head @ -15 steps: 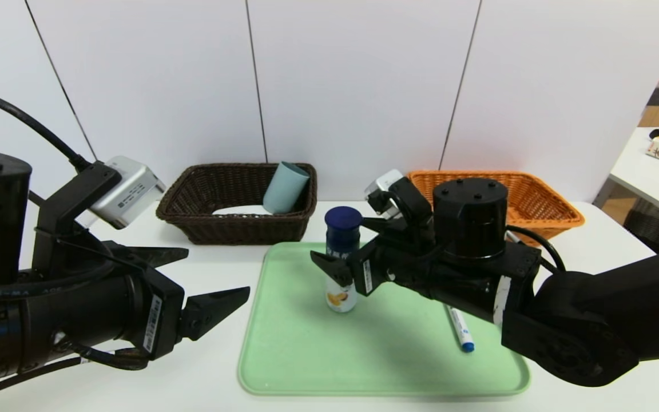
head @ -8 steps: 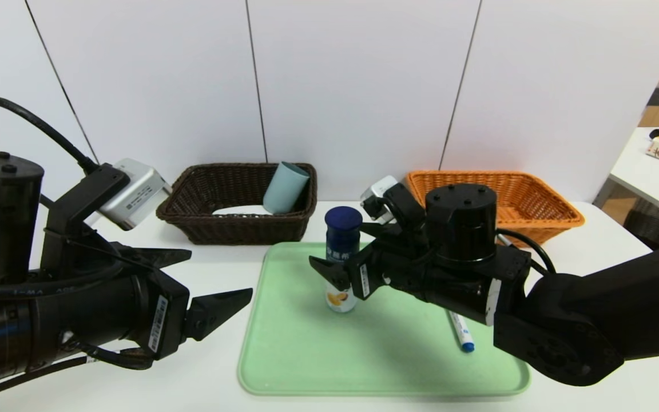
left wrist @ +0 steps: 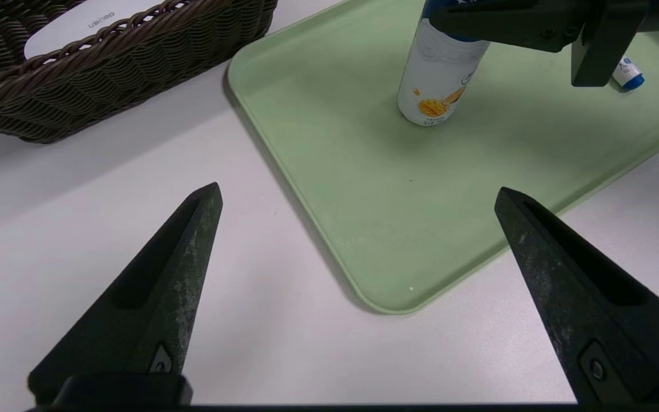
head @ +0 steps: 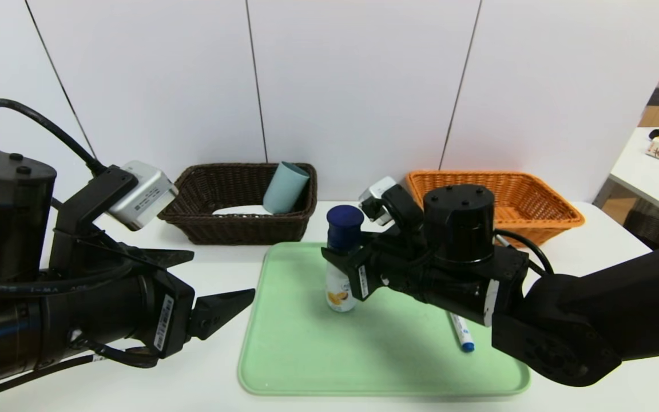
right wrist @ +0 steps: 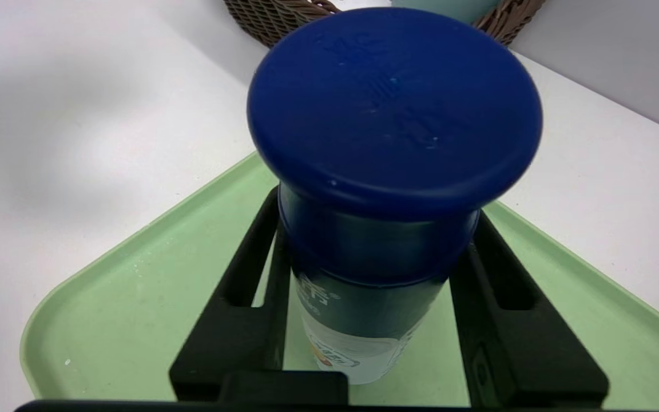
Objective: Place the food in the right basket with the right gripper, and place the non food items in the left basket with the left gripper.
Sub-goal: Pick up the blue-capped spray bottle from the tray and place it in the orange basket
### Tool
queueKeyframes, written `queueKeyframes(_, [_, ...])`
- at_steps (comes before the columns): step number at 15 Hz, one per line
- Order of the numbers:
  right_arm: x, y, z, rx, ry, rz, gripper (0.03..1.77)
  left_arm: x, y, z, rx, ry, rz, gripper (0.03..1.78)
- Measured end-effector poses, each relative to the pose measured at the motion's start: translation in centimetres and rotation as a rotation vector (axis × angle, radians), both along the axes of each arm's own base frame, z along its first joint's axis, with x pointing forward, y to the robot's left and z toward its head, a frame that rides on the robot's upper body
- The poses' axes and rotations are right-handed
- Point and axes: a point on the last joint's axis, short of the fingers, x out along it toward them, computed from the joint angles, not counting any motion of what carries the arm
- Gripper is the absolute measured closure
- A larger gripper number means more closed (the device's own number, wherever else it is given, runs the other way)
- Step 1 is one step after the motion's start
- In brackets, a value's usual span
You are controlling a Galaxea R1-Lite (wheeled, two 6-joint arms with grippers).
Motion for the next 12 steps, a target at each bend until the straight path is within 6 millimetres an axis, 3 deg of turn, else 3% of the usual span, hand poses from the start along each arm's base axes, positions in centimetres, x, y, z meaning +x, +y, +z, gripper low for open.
queueKeyframes(5, [0.5, 0.0, 0.9, 0.022, -0.024, -0.010, 1.05, 0.1, -0.1, 0.0, 0.004, 0.000, 0.000, 0.12])
queueKeyframes(12, [2.4, -0.4, 4.8, 0.090, -0.127, -0.082, 1.05, 0.0, 0.0, 0.1, 0.004, -0.005, -0.001, 0.12])
